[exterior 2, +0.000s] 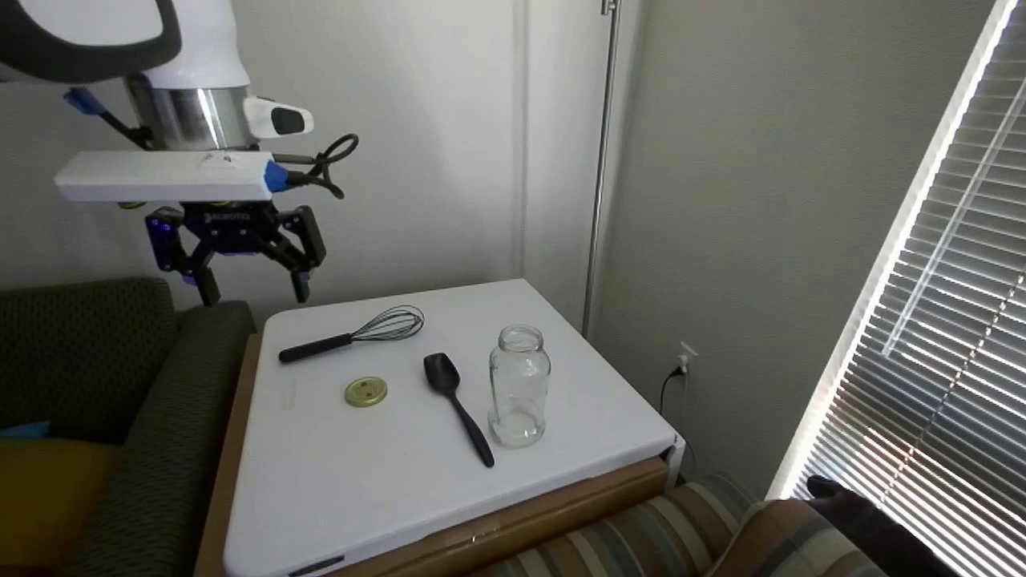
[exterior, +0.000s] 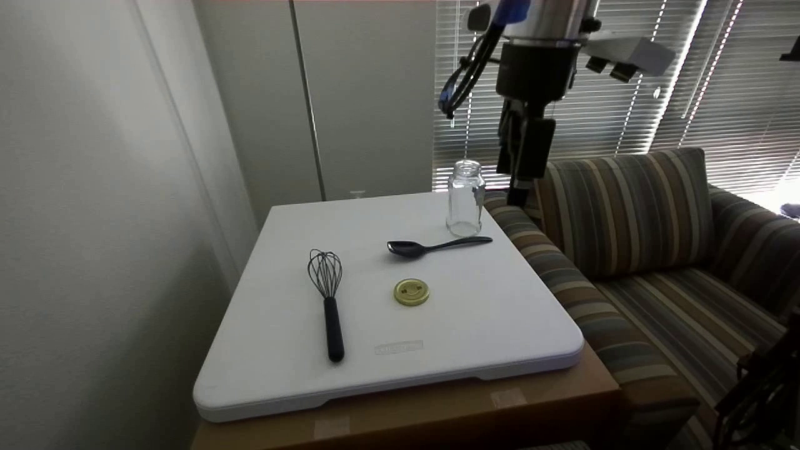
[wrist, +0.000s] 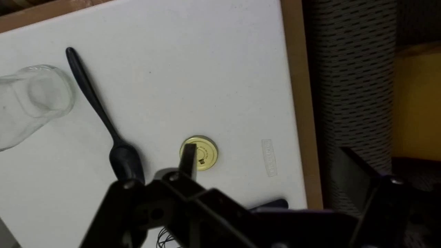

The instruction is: Put the lid on the jar

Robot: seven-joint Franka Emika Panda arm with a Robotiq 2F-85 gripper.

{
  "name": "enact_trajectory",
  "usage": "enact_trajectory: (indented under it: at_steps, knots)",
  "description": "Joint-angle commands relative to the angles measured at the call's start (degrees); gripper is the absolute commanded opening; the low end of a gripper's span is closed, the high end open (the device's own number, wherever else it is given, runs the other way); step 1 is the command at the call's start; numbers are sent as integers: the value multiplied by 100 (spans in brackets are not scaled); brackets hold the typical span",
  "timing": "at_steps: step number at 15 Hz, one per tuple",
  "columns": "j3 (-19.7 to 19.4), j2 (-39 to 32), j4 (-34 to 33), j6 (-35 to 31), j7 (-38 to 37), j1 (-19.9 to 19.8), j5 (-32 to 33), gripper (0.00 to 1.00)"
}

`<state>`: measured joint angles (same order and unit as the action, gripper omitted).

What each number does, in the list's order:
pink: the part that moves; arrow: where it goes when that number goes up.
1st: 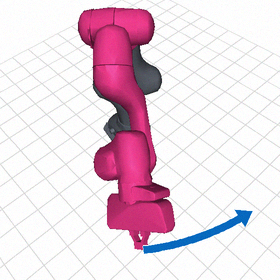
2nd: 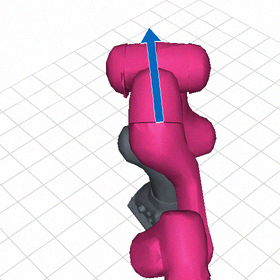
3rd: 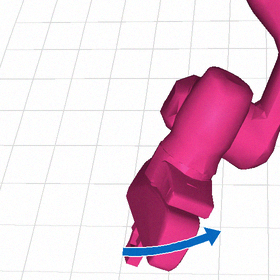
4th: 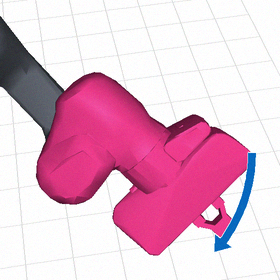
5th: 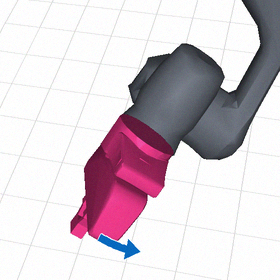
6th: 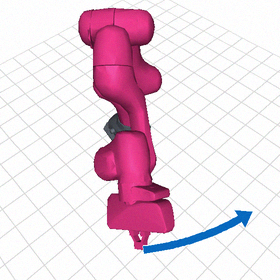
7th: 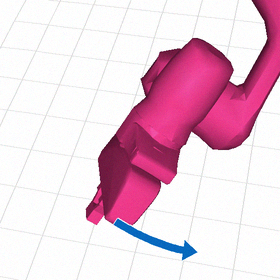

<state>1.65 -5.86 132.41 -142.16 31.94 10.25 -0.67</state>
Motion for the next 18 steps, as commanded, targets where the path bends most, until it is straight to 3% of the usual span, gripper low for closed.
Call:
enact_trajectory:
  at_steps: [1, 8, 18]
  knots:
    - [315, -320, -285, 180, 206, -264, -49, 100]
    - [355, -202, 34, -218, -365, -365, 15, 100]
    - [531, -2071, -1234, -279, -535, -503, 143, 100]
